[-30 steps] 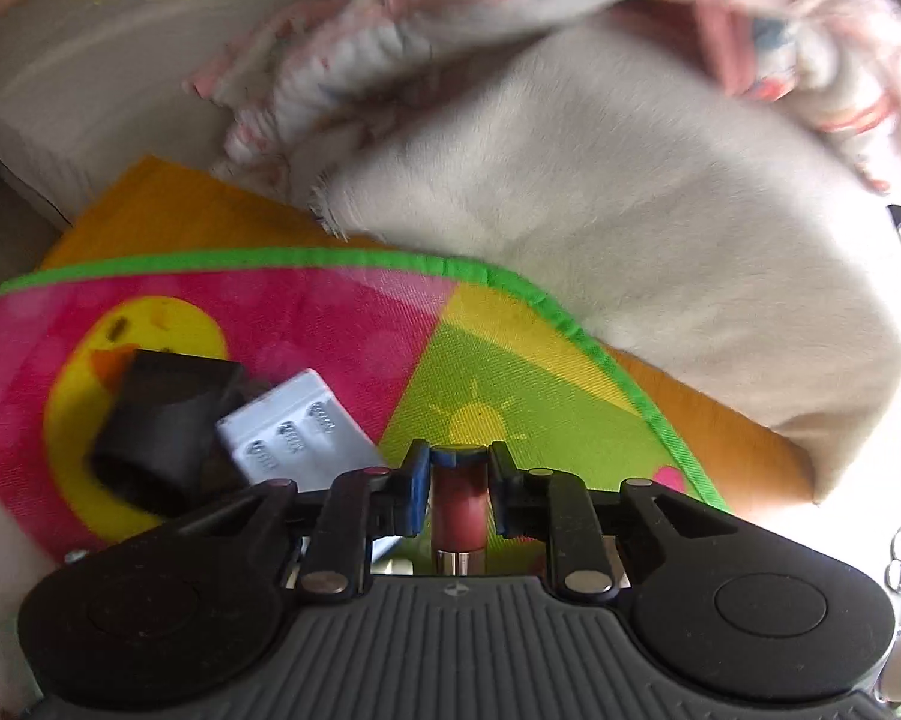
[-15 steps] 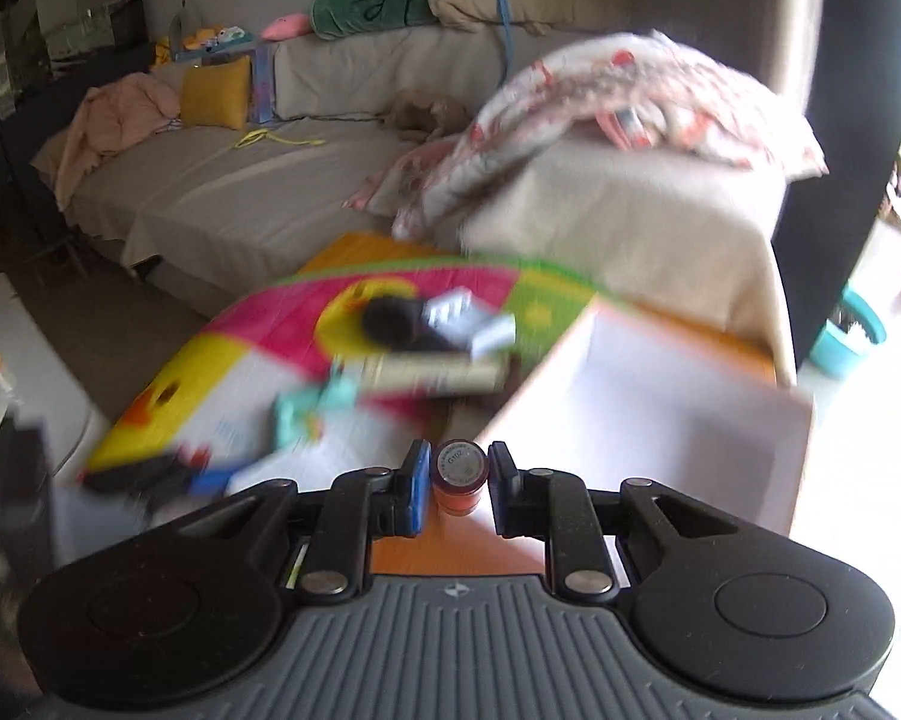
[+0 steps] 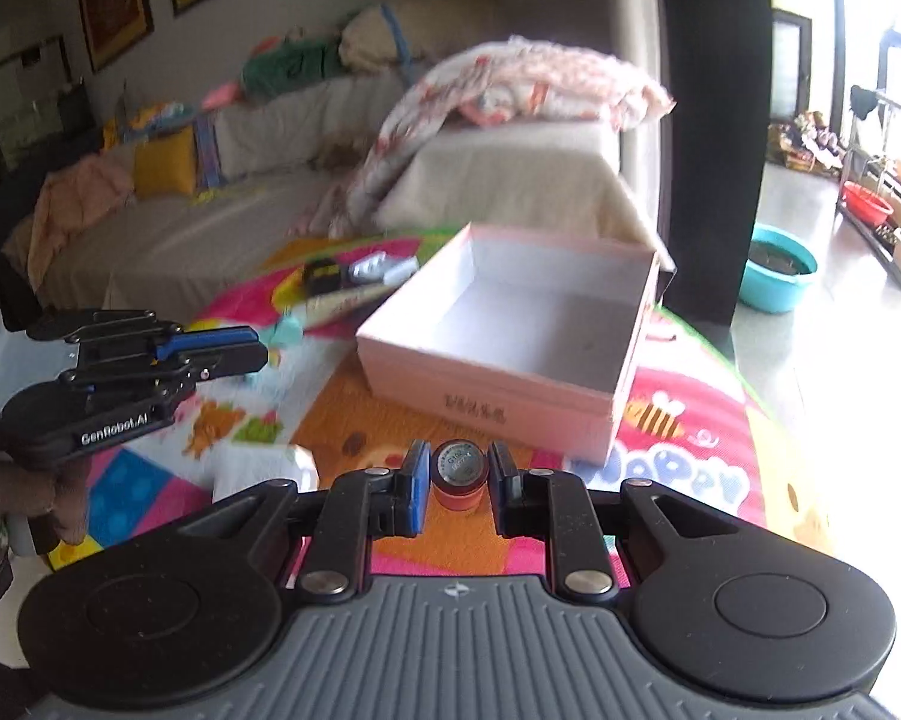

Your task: Organize rigid objects

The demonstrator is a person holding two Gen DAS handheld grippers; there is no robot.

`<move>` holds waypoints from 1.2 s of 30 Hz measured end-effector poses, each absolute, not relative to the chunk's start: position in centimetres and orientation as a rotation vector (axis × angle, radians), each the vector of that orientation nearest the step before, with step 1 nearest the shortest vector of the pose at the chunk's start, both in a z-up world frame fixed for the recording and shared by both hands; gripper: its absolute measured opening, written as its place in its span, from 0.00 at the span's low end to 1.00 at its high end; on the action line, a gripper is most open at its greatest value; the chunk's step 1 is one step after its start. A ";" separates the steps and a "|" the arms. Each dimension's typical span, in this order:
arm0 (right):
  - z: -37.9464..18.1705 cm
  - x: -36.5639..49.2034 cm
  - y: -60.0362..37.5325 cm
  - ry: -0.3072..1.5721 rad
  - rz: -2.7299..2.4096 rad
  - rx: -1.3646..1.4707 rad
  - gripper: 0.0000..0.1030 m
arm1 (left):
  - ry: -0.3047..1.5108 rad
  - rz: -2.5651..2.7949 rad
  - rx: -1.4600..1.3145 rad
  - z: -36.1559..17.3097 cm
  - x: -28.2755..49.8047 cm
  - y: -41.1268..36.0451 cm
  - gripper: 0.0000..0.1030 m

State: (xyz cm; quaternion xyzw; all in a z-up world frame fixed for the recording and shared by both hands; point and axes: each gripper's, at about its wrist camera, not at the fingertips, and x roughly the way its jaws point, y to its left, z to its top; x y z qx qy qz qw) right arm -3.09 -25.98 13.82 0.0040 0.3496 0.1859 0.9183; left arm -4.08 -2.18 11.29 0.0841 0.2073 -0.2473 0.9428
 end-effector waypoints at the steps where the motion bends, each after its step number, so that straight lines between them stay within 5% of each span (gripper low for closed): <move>1: 13.9 -3.2 -26.2 0.701 0.375 0.006 0.19 | 0.433 -0.505 0.173 11.4 -4.0 -2.1 0.15; 15: 4.6 -3.4 -20.6 0.567 0.238 -0.288 0.22 | 0.748 -0.579 0.461 4.2 -8.6 0.4 0.19; 17: 3.9 -3.9 -19.8 0.575 0.282 -0.303 0.28 | 0.781 -0.605 0.468 3.6 -9.3 0.1 0.21; 21: 3.0 -4.9 -19.3 0.600 0.349 -0.279 0.67 | 0.828 -0.631 0.426 2.1 -8.9 -1.2 0.20; 31: 1.6 -4.4 -22.8 0.702 0.270 -0.136 0.74 | 0.837 -0.663 0.280 1.8 -7.4 -5.1 0.23; 33: 1.5 -4.0 -23.7 0.718 0.262 -0.081 0.74 | 0.849 -0.649 0.240 1.8 -7.5 -5.5 0.31; 36: 1.4 -3.7 -24.1 0.723 0.256 -0.040 0.75 | 0.852 -0.643 0.193 1.7 -8.0 -6.4 0.57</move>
